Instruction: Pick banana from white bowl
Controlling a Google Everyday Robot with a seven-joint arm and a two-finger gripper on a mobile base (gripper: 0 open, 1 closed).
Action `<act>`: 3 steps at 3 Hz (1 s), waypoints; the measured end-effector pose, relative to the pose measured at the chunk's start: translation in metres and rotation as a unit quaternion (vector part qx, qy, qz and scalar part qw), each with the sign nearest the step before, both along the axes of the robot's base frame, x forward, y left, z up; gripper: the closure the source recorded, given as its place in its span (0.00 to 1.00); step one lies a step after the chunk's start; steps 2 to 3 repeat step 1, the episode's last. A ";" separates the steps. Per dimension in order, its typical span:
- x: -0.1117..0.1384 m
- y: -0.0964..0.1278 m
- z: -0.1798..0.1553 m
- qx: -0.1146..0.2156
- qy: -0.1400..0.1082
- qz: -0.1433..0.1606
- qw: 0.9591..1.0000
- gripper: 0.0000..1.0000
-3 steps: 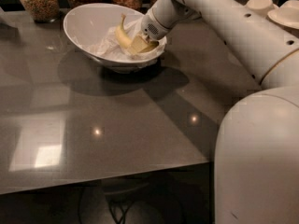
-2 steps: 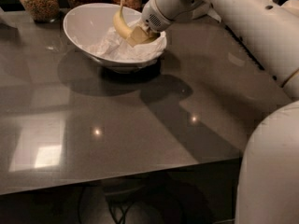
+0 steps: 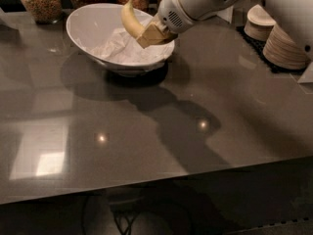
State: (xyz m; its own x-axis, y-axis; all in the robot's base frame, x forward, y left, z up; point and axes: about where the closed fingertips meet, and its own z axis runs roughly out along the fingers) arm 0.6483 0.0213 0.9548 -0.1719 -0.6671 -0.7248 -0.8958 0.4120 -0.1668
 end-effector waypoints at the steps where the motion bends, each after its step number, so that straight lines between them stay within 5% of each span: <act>1: -0.043 -0.016 0.003 0.008 0.006 -0.009 1.000 1.00; 3: -0.043 -0.016 0.003 0.008 0.006 -0.009 1.000 1.00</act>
Offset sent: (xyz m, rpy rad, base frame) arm 0.0000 0.0000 0.0000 0.0000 0.0000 0.0000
